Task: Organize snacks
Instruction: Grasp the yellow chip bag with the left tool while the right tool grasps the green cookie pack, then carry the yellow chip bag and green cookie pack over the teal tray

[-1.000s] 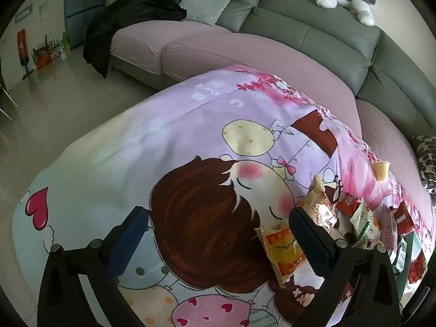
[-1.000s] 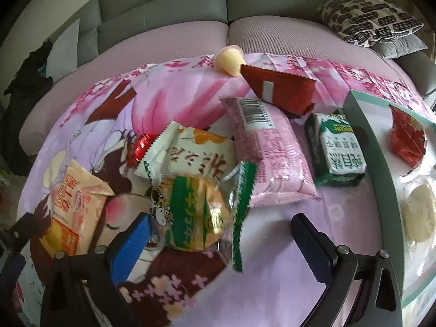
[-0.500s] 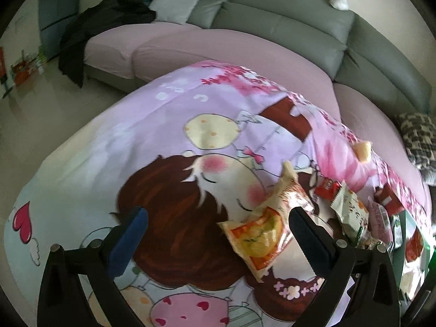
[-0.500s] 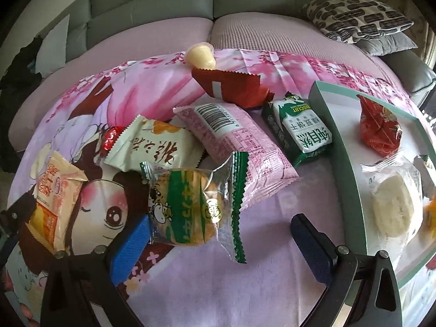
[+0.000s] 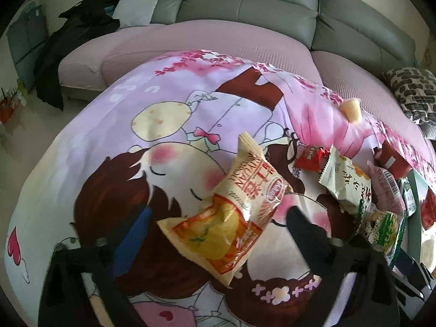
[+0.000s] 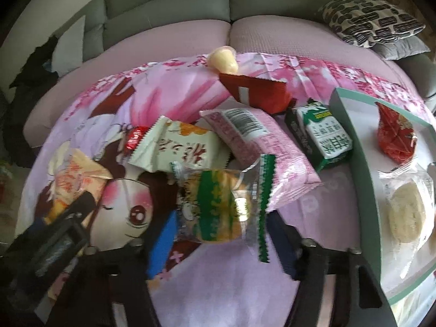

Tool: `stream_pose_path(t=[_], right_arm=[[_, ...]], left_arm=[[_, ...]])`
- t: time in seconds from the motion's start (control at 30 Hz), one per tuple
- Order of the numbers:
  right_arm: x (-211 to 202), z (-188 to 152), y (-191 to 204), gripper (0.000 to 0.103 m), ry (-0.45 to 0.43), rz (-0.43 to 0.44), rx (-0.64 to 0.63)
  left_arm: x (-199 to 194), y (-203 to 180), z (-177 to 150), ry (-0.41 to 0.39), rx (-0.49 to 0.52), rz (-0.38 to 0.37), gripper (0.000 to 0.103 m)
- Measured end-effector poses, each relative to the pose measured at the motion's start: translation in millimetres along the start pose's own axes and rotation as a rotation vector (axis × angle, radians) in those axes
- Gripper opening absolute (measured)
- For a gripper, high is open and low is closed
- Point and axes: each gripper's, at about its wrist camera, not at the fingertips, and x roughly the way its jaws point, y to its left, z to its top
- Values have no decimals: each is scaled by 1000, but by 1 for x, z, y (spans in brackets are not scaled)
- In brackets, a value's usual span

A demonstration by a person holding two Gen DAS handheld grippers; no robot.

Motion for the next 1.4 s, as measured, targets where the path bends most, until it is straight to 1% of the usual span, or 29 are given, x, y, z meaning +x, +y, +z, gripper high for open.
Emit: stream_pose_path(t=[0.03, 0.07, 0.17, 0.23, 0.47, 0.53, 0.57, 0.83, 0.97, 1.27, 1.4], right_arm=[[0, 0, 0, 57, 0, 9, 0], [-1, -1, 1, 55, 0, 15, 0], [-2, 0, 1, 54, -1, 23, 0], [-3, 0, 1, 54, -2, 28, 3], [-17, 4, -4, 54, -30, 44, 12], [-24, 6, -7, 54, -47, 47, 15], [-28, 6, -8, 54, -55, 50, 18], [-48, 11, -20, 54, -90, 57, 40], [-58, 13, -27, 54, -112, 66, 52], [-80, 18, -52, 54, -154, 69, 94], [-87, 21, -69, 54, -162, 67, 129]], left_arm=[[0, -1, 0, 1, 6, 11, 78], [-1, -1, 0, 0, 8, 17, 78], [-4, 0, 0, -5, 0, 12, 70], [-6, 2, 1, -7, -12, -2, 59], [-9, 4, 2, 3, -37, -26, 52], [-13, 5, 3, -5, -43, -29, 43], [-15, 5, 3, -11, -47, -34, 42], [-40, -2, 6, -65, -51, -68, 40], [-51, -9, 8, -91, -45, -68, 40], [-70, -39, 8, -125, -9, -82, 40], [-80, -61, 8, -145, 33, -99, 40]])
